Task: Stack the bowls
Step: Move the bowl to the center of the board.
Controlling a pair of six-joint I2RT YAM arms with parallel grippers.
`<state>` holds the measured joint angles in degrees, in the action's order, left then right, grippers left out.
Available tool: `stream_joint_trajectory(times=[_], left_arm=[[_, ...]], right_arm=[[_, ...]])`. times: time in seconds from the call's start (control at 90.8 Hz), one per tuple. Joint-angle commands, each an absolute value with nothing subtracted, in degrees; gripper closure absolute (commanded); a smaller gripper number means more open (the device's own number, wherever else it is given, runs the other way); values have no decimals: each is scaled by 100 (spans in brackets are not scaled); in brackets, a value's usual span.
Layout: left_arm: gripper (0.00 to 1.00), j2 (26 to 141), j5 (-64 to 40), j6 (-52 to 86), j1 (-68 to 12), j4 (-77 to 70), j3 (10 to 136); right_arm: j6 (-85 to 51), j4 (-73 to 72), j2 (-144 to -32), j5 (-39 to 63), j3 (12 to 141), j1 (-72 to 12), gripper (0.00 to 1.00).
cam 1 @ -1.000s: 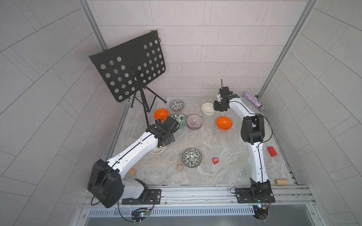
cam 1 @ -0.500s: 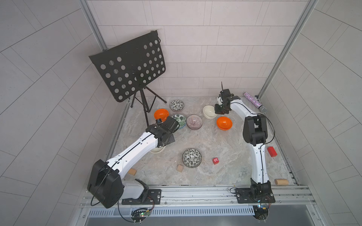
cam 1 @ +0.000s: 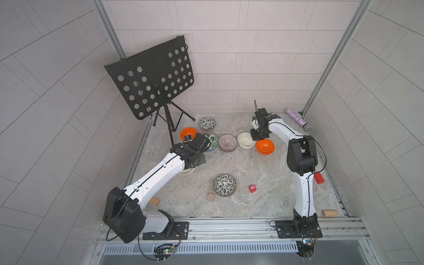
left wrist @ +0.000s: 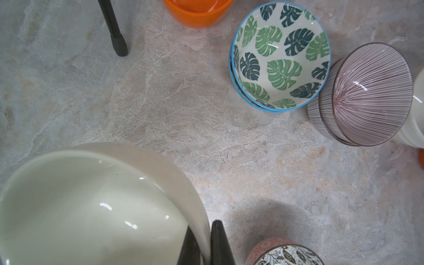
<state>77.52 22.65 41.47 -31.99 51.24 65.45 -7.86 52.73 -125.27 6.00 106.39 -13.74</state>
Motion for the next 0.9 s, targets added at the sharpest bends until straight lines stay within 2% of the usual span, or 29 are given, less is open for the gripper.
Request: stream_joint_trajectory(times=[0.0, 0.341, 0.429, 0.738, 0.892], left_arm=[[100, 7774, 2347, 3913, -3182, 5088, 6807], [100, 7849, 2277, 3865, -3190, 5060, 6989], [100, 7853, 2265, 3867, -3185, 5025, 6999], [100, 7858, 2241, 3845, -3183, 5022, 7016], [100, 7895, 2209, 3844, -3184, 5004, 7045]], right_arm=[[-672, 5298, -12035, 591, 10380, -1405, 100], [-737, 5008, -11653, 566, 9705, -1415, 100], [-741, 4945, -11654, 637, 9665, -1420, 96], [-787, 4856, -11769, 643, 9749, -1433, 96], [-809, 4741, -11728, 642, 9687, -1433, 90]])
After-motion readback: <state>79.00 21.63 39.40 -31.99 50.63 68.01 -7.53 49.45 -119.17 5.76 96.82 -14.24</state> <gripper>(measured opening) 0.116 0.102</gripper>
